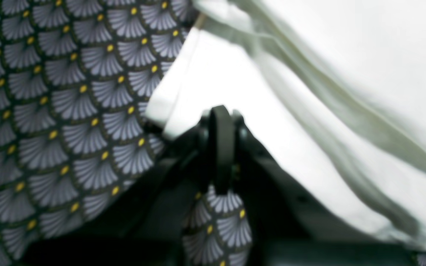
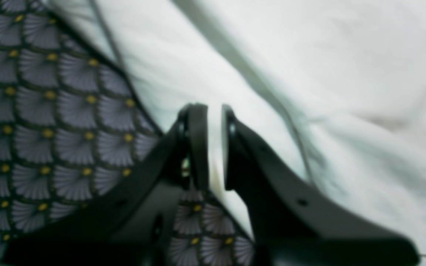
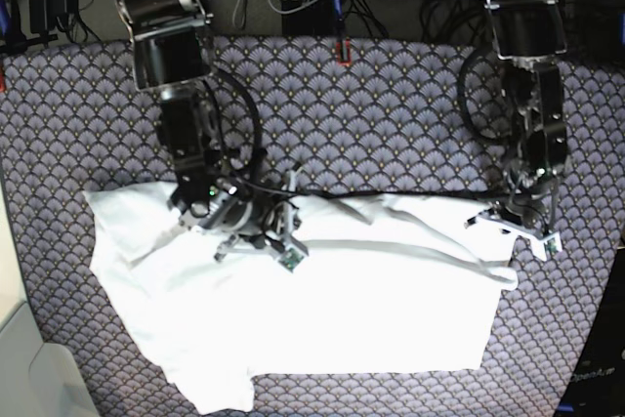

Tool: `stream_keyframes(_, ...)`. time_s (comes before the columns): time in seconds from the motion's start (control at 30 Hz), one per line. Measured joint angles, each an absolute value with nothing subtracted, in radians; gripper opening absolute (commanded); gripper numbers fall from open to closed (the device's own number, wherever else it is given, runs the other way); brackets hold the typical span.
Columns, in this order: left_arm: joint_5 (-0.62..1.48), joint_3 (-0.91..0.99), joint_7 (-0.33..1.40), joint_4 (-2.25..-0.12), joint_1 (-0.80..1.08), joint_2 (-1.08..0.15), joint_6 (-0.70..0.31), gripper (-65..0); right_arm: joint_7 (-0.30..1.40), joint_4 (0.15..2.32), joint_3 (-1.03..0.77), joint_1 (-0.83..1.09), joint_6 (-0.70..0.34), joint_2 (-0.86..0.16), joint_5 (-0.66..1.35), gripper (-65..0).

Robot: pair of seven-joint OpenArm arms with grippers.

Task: Fold the T-shirt properly
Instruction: 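Move the right gripper inward over the folded shirt's middle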

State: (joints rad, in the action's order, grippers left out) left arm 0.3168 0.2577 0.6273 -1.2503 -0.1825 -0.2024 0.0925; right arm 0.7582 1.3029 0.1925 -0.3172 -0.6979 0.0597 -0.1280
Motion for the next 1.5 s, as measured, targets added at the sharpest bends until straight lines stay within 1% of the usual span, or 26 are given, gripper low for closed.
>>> stream_keyframes(0.1, 0.32, 0.258, 0.631, -1.122, -0.216, -0.21, 0.086, -64.6, 0.759, 1.251, 0.194, -0.334, -0.698, 0.115, -0.134, -60.3)
stream_keyframes(0.17, 0.335, 0.256, 0.592, -1.06, -0.24, -0.231, 0.07, -64.6, 0.754, 1.175, 0.201, -0.382, -0.699, 0.14, -0.129, -60.3)
stream_keyframes(0.23, 0.321, 0.213, 0.524, -1.006, -0.273, -0.252, 0.086, -64.6, 0.747, 1.092, 0.201, -0.444, -0.699, 0.149, -0.127, -60.3)
stream_keyframes(0.3, 0.32, 0.139, 0.485, -0.994, -0.274, -0.281, 0.086, -64.6, 0.744, 1.037, 0.197, -0.487, -0.698, 0.148, -0.138, -60.3)
stream_keyframes(0.37, 0.326, 0.084, 0.476, -0.992, -0.271, -0.304, 0.086, -64.6, 0.712, 1.032, 0.197, -0.495, -0.695, 0.145, -0.138, -60.3)
stream_keyframes(0.47, 0.325, 0.08, 0.463, -0.983, -0.271, -0.305, 0.083, -64.6, 0.67, 0.999, 0.197, -0.499, -0.696, 0.147, -0.134, -60.3)
stream_keyframes(0.6, 0.321, 0.076, 0.466, -0.986, -0.266, -0.305, 0.083, -64.6, 0.632, 0.901, 0.196, -0.525, -0.696, 0.146, -0.137, -60.3)
stream_keyframes(0.83, 0.322, 0.075, 0.45, -0.986, -0.258, -0.304, 0.083, -64.6, 0.445, 0.721, 0.196, -0.542, -0.696, 0.143, -0.13, -60.2)
stream_keyframes(1.03, 0.322, 0.074, 0.45, -0.986, -0.258, -0.304, 0.084, -64.6, 0.288, 0.501, 0.197, -0.668, -0.696, 0.109, -0.137, -59.9)
stream_keyframes(1.13, 0.321, 0.074, 0.451, -0.986, -0.258, -0.304, 0.085, -64.6, 0.193, 0.435, 0.197, -0.701, -0.695, 0.077, -0.138, -59.9)
stream_keyframes(1.23, 0.321, 0.074, 0.452, -0.986, -0.258, -0.304, 0.086, -64.6, 0.116, 0.43, 0.197, -0.715, -0.693, 0.055, -0.141, -60.0)
stream_keyframes(1.27, 0.321, 0.074, 0.451, -0.986, -0.258, -0.304, 0.086, -64.6, 0.081, 0.434, 0.199, -0.716, -0.627, 0.052, -0.14, -60.2)
stream_keyframes(1.3, 0.321, 0.074, 0.451, -0.986, -0.258, -0.304, 0.085, -64.6, 0.049, 0.449, 0.198, -0.714, -0.511, 0.053, -0.134, -60.2)
stream_keyframes(1.33, 0.321, 0.074, 0.452, -0.987, -0.258, -0.304, 0.085, -64.6, 0.036, 0.471, 0.198, -0.71, -0.431, 0.047, -0.137, -60.2)
stream_keyframes(1.43, 0.321, 0.074, 0.455, -0.987, -0.258, -0.305, 0.083, -64.6, 0.012, 0.54, 0.194, -0.702, -0.308, 0.022, -0.134, -60.2)
stream_keyframes(1.5, 0.321, 0.074, 0.458, -0.987, -0.258, -0.305, 0.085, -64.6, 0.012, 0.618, 0.194, -0.666, -0.306, 0.011, -0.134, -60.2)
